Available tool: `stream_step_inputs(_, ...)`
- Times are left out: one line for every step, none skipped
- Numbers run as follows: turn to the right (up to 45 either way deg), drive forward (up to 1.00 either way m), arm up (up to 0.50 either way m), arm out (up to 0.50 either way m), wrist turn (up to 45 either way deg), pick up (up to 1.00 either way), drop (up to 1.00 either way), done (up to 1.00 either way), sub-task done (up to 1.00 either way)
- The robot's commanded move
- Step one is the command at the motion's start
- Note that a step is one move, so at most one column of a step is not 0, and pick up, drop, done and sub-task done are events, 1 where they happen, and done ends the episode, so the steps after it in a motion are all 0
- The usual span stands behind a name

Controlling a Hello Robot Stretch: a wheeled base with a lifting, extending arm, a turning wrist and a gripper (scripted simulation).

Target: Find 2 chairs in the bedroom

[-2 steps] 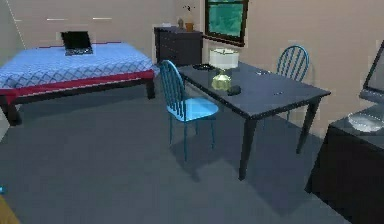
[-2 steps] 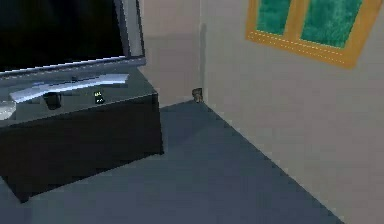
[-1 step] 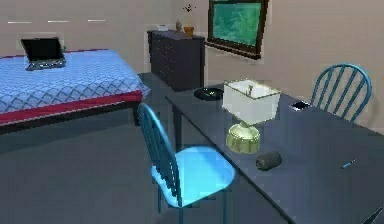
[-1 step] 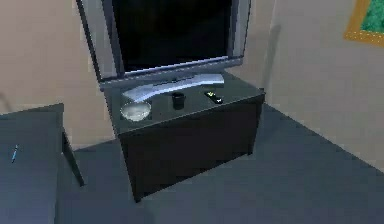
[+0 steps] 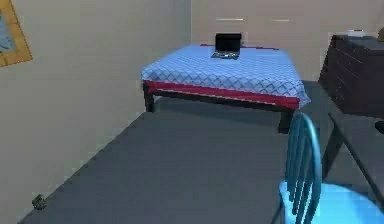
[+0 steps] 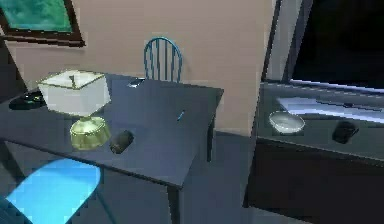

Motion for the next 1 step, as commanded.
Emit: stream_step_inputs(-42.0, 0.0, 0.0, 0.0, 0.0, 0.0, 0.0, 0.0, 0.0)
